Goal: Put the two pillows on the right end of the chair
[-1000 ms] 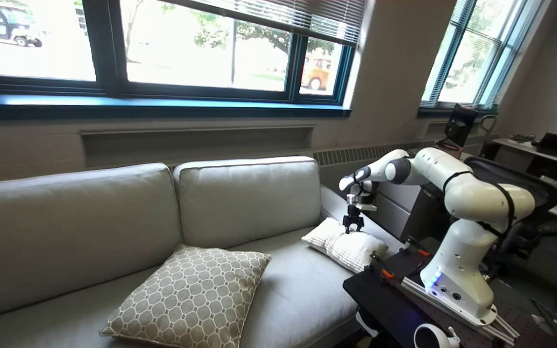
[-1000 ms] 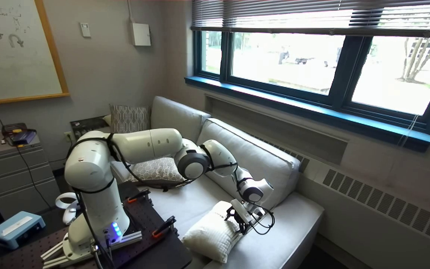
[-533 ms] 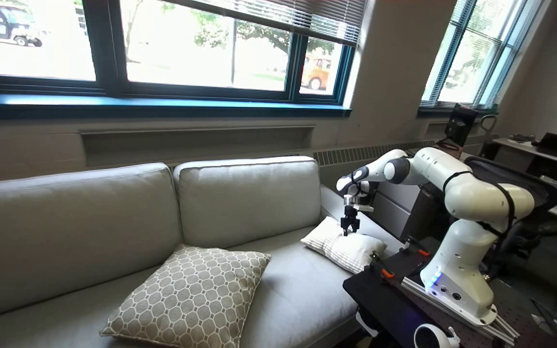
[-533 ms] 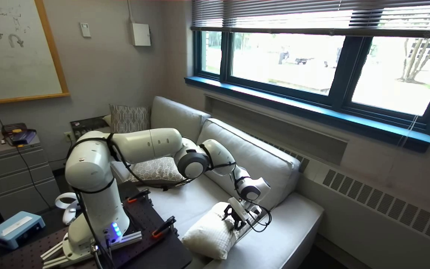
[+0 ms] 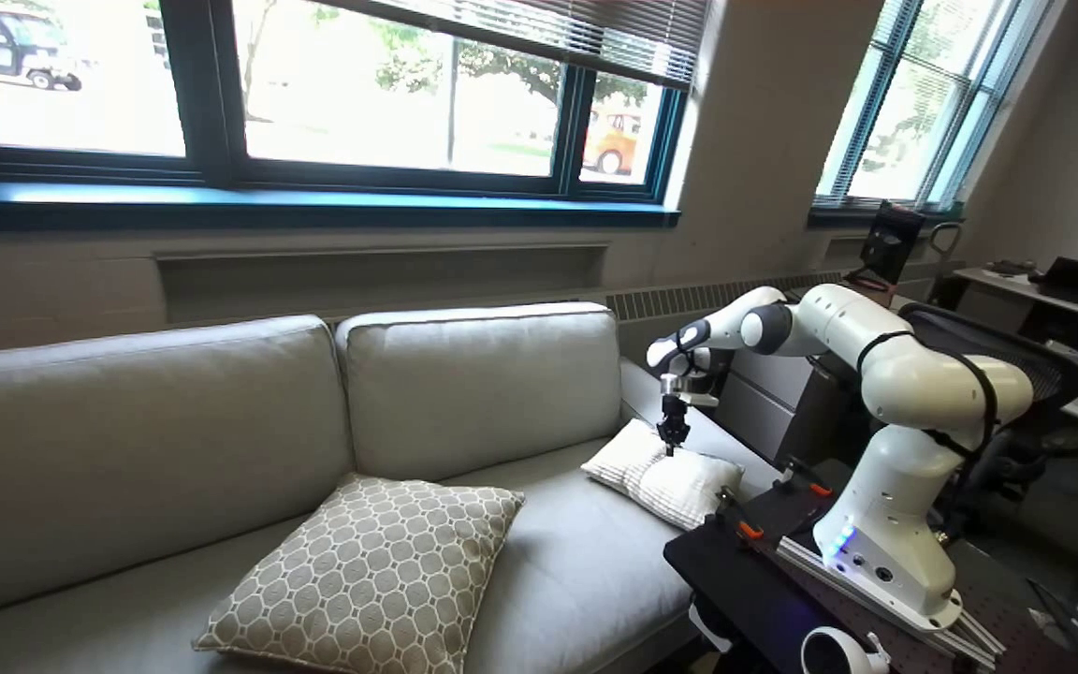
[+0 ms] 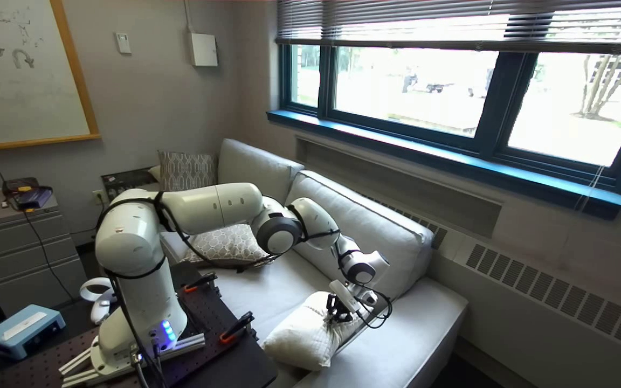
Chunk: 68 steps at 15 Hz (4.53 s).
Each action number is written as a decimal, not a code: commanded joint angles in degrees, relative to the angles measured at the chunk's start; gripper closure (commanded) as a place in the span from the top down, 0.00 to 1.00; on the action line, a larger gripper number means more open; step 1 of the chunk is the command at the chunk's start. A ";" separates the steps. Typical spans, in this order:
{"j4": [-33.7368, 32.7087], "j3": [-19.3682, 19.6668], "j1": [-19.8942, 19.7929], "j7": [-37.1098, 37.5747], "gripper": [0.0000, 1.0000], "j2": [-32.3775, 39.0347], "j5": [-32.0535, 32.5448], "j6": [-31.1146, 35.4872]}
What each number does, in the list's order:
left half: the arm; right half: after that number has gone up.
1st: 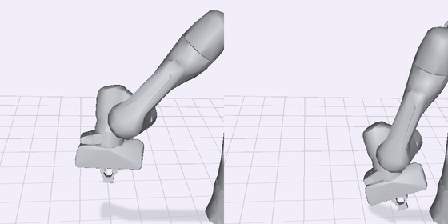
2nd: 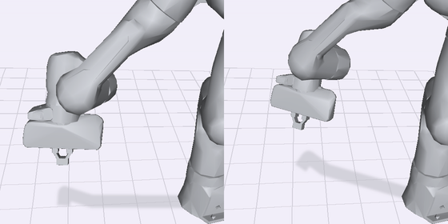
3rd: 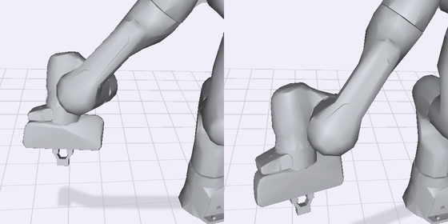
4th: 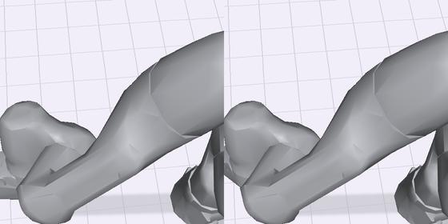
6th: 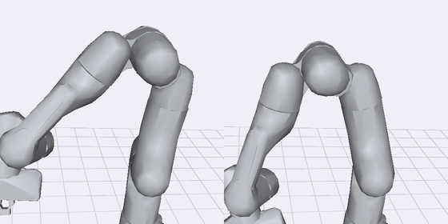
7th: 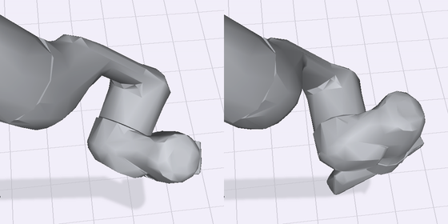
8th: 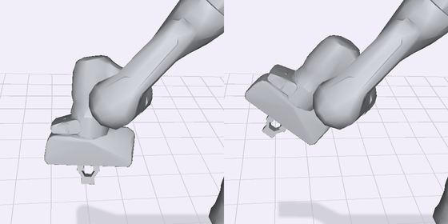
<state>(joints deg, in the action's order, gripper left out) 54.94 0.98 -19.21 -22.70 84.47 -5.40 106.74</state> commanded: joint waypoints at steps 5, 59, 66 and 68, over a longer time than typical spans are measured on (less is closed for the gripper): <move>-3.21 -2.12 -0.50 -0.46 0.05 -1.17 -1.15 0.87; 71.82 -18.32 -16.61 32.99 0.05 -41.72 -17.46 67.11; 64.59 -8.40 -5.56 32.36 0.05 -44.39 -18.87 55.05; 63.12 -4.15 -1.23 33.89 0.05 -44.41 -17.77 53.67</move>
<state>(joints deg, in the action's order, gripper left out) 119.71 -8.40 -25.88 8.17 41.82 -24.05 163.84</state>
